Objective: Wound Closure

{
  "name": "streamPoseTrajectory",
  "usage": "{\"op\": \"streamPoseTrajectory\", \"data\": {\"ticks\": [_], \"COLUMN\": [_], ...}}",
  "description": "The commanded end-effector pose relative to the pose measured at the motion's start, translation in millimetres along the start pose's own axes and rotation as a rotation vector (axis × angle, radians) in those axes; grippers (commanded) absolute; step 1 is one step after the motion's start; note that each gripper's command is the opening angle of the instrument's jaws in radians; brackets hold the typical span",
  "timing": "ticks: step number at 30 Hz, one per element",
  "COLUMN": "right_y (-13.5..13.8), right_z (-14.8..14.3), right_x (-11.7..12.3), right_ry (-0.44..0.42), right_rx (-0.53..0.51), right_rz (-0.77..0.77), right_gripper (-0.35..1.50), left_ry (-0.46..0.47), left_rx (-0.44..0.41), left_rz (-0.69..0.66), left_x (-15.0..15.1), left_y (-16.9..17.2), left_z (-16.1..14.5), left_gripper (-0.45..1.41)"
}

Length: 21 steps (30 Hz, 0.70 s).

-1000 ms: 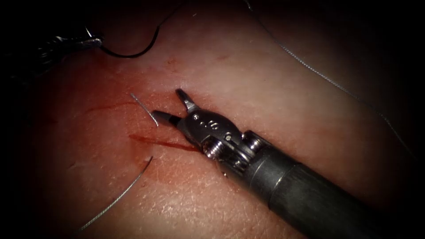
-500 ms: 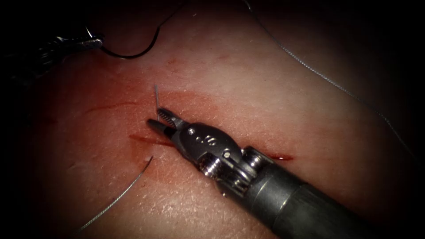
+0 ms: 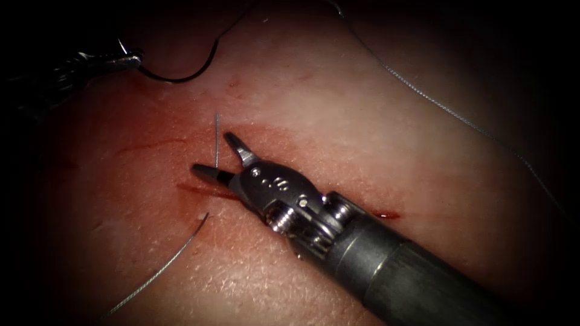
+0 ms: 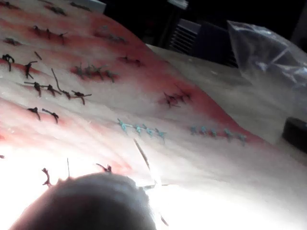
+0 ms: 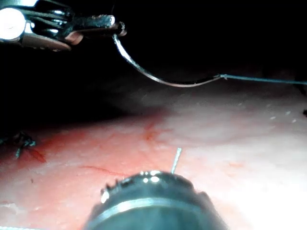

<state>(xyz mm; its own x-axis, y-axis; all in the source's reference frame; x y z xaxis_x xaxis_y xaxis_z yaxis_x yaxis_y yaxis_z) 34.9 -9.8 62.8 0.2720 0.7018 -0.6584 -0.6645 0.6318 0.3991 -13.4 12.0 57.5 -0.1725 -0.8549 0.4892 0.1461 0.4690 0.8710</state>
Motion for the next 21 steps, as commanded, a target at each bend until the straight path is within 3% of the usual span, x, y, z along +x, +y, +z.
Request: {"op": "streamPoseTrajectory", "data": {"ticks": [1,8,12,15,19,21], "right_y": [0.1,0.9,2.4,2.9,2.5,2.3], "right_z": [0.1,1.0,2.1,2.1,2.2,2.3], "right_x": [1.6,1.3,1.0,1.0,1.1,1.1], "right_ry": [0.007,0.01,0.014,0.018,0.02,0.02], "right_rx": [0.001,-0.005,-0.007,-0.052,-0.073,-0.074], "right_rz": [0.0,-0.002,-0.007,-0.008,-0.004,-0.004], "right_gripper": [0.46,0.12,0.34,0.78,0.79,0.59], "left_ry": [-0.006,-0.007,-0.006,-0.006,-0.006,-0.006], "left_rx": [0.003,0.003,0.005,0.005,0.005,0.004], "left_rz": [0.007,0.007,0.007,0.007,0.007,0.007], "left_x": [-1.3,-1.3,-1.3,-1.3,-1.3,-1.3], "left_y": [-0.2,-0.2,-0.2,-0.2,-0.2,-0.2], "left_z": [0.5,0.6,0.6,0.6,0.7,0.7], "left_gripper": [-0.45,-0.45,-0.45,-0.45,-0.45,-0.45]}}
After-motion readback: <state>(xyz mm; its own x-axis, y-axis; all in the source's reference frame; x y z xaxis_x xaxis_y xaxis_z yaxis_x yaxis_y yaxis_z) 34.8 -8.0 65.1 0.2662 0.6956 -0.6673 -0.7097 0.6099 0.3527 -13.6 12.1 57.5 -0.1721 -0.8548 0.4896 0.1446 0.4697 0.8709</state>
